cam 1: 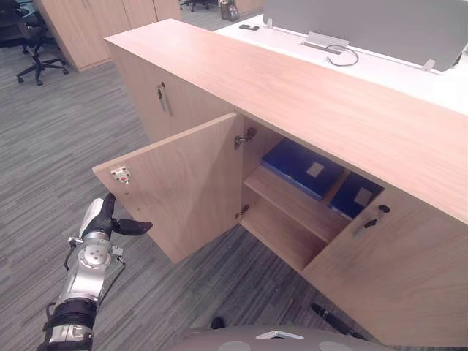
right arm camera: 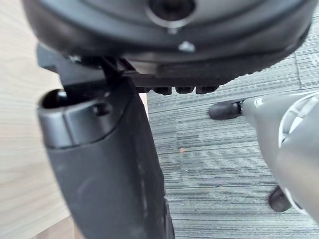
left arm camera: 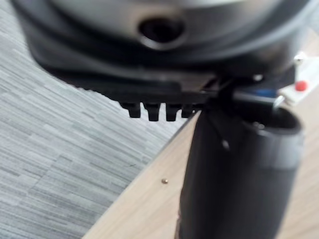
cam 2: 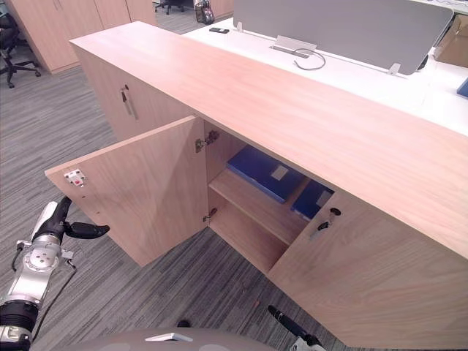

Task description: Walk over to the cabinet, pick up the folder, carry it to the office cabinet, place the folder inside the office cabinet, then close the office cabinet door

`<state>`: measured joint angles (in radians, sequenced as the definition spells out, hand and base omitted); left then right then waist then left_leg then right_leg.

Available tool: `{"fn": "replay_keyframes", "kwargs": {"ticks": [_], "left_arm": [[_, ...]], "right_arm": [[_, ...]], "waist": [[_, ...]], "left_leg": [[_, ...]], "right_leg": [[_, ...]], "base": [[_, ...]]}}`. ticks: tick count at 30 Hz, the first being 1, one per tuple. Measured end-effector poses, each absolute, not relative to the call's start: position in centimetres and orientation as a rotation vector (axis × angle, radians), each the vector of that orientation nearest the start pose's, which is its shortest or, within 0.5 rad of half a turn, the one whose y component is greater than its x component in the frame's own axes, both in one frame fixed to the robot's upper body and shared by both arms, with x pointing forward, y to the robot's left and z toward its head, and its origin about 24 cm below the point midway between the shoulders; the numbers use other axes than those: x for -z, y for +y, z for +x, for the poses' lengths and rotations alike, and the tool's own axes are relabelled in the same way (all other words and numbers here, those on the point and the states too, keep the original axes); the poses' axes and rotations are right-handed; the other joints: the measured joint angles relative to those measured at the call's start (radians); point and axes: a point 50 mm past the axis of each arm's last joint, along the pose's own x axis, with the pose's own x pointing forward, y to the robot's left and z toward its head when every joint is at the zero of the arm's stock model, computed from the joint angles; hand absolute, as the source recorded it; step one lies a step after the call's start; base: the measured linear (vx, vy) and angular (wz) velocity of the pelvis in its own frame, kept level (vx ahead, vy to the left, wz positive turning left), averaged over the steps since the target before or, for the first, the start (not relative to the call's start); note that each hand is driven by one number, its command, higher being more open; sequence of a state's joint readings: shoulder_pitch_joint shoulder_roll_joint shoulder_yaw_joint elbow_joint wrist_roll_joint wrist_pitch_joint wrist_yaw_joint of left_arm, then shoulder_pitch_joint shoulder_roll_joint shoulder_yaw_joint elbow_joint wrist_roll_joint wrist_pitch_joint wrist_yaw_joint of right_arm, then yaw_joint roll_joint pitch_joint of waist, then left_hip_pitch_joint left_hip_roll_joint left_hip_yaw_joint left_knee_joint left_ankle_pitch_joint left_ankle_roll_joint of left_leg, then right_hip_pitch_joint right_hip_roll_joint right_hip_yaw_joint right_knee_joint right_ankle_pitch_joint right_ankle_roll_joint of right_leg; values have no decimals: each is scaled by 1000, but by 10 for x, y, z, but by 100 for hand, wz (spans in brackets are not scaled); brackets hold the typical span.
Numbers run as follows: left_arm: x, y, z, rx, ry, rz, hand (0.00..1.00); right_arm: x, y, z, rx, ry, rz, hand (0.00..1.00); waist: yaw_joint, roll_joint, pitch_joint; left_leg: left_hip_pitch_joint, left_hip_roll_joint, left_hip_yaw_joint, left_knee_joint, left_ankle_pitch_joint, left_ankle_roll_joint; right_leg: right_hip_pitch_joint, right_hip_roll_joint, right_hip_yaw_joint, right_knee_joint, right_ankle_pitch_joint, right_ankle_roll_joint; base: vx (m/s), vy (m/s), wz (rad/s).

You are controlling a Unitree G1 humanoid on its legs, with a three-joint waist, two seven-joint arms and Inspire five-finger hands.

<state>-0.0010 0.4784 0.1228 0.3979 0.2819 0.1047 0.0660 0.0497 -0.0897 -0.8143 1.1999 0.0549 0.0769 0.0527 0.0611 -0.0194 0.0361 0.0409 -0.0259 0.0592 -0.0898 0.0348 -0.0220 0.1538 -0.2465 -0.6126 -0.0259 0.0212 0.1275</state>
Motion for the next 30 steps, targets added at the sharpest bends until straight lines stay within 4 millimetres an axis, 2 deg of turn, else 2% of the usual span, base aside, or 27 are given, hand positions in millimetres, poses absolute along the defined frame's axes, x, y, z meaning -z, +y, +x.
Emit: {"fn": "replay_keyframes", "kwargs": {"ticks": [3, 7, 11, 12, 13, 14, 15, 16, 18, 20, 21, 23, 25, 26, 27, 28, 29, 30], "left_arm": [[2, 285, 213, -209, 398, 742, 100], [3, 245, 187, -61, 351, 723, 100], [8, 212, 172, 108, 342, 587, 100], [9, 208, 169, 140, 341, 565, 100], [9, 198, 164, 208, 334, 526, 100], [12, 185, 160, 287, 327, 493, 100], [14, 173, 156, 357, 325, 467, 100], [17, 163, 149, 434, 329, 447, 100], [21, 145, 139, 588, 330, 407, 100], [17, 126, 133, 700, 301, 360, 100], [12, 108, 128, 789, 262, 314, 100], [4, 96, 128, 827, 216, 275, 100], [-3, 93, 132, 809, 178, 246, 100], [-7, 92, 136, 791, 160, 220, 100], [-7, 94, 139, 780, 156, 222, 100], [-6, 93, 142, 751, 161, 195, 100], [-4, 91, 143, 737, 164, 167, 100], [5, 90, 147, 726, 198, 151, 100]], "right_arm": [[173, -230, 15, 776, 1258, 536, 100], [175, -222, -5, 765, 1337, 514, 100], [175, -223, -1, 713, 1347, 474, 100], [175, -223, -1, 691, 1361, 456, 100], [175, -225, 0, 653, 1378, 430, 100], [174, -231, 1, 615, 1393, 390, 100], [172, -238, 3, 590, 1397, 357, 100], [171, -243, 5, 566, 1400, 332, 100], [171, -244, 10, 512, 1410, 296, 100], [170, -244, 18, 478, 1406, 287, 100], [170, -243, 20, 469, 1404, 295, 100], [170, -243, 25, 462, 1393, 301, 100], [170, -243, 30, 460, 1382, 301, 100], [169, -244, 34, 459, 1369, 299, 100], [171, -238, 30, 447, 1385, 302, 100], [170, -240, 34, 425, 1377, 274, 100], [169, -244, 36, 419, 1370, 251, 100], [169, -241, 40, 409, 1354, 247, 100]], "waist": [[20, -27, 0], [25, -30, -1], [43, -30, -3], [42, -34, -9], [41, -51, -21], [39, -51, -17], [39, -28, -23], [35, -33, -31], [13, -26, -54], [-10, -28, -60], [-12, -26, -57], [-19, -20, -52], [-31, -13, -48], [-47, -16, -42], [-53, -50, -48], [-52, -49, -42], [-44, -17, -41], [-36, 5, -34]], "left_leg": [[-18, 0, 39, 1, 2, 3], [-33, -15, 49, 4, 15, 23], [-44, -20, 100, 1, 19, 33], [-54, -23, 107, 1, 19, 33], [-76, -42, 118, 1, 16, 26], [-118, -40, 118, 101, 7, 45], [-116, -40, 121, 93, 0, 63], [-99, -45, 128, 63, 5, 55], [-84, -58, 129, 7, 17, 38], [-88, -64, 126, -1, 19, 35], [-89, -65, 129, -1, 19, 35], [-92, -65, 136, -1, 19, 35], [-106, -66, 141, -2, 19, 35], [-119, -76, 142, -2, 3, 15], [-140, -104, 147, 46, -13, 27], [-188, -83, 141, 276, -58, 100], [-166, -40, 135, 289, -134, 96], [-156, -21, 164, 265, -127, 122]], "right_leg": [[-14, -10, -3, 9, 7, 4], [-22, -35, 15, 29, 38, 13], [-35, -56, 13, 44, 51, 15], [-43, -61, 6, 44, 46, 10], [-62, -84, 1, 34, 18, 14], [-76, -100, 0, 37, 20, 31], [-70, -91, 5, 38, 17, 29], [-71, -92, 15, 33, 13, 21], [-80, -93, 16, 27, 1, 3], [-90, -96, 16, 24, -9, -11], [-95, -97, 17, 21, -17, -23], [-99, -96, 18, 15, -22, -32], [-109, -93, 17, 2, -24, -35], [-123, -101, 19, -4, -29, -42], [-151, -149, 33, -12, -30, -44], [-166, -146, 45, -16, -21, -30], [-156, -108, 50, -34, -20, -28], [-151, -83, 95, -43, -6, -20]], "base": [[-24, 51, 21], [-23, 122, 29], [-105, 86, 13], [-142, 37, 22], [-125, 73, 27], [-111, 75, 23], [-85, 82, 11], [-93, 86, 0], [-77, 88, 1], [-57, 58, -12], [-47, 54, -29], [-74, 85, -28], [-68, 67, -10], [-36, 77, 0], [64, 73, -27], [152, 28, -56], [183, 7, -87], [61, 30, -72]]}}
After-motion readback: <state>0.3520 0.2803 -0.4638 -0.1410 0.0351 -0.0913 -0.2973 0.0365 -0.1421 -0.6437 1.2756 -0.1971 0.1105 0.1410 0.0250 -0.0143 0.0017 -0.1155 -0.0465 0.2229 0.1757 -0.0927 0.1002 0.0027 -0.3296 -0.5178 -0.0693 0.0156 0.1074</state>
